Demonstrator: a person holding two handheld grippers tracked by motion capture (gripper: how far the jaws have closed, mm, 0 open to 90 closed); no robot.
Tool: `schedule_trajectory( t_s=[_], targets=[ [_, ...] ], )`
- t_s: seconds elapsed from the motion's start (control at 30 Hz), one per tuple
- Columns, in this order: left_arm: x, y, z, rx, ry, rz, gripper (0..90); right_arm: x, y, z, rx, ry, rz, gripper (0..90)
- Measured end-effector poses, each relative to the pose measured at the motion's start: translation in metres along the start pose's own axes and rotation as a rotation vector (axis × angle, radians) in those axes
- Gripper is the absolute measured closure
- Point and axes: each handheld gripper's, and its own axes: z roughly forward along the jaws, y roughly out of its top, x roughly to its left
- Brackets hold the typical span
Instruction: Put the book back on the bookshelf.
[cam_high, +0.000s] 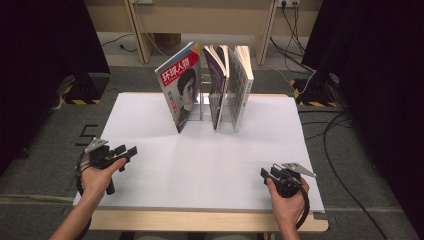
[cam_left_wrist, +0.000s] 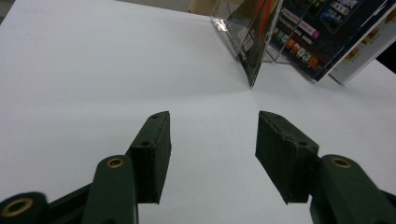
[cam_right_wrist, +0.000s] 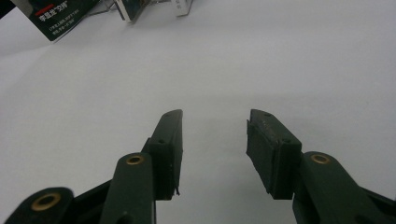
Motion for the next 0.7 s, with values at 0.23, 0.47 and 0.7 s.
schedule_trajectory(
  t_s=[0.23,0.47,0.7],
  targets=[
    [0.008,-0.013,-0.002,0.017,0.01,-0.006,44.9,-0.001,0.0,-0.001,-0.008,-0.004,0.001,55.9],
    [0.018,-0.022,-0.004,0.028,0.022,-0.018,44.8,0.002,0.0,-0.001,-0.004,-0.005,-0.004,55.9],
    [0.026,-0.029,-0.007,0.026,0.032,-0.043,44.8,0.002,0.0,0.0,-0.004,-0.008,-0.006,55.9]
  ],
)
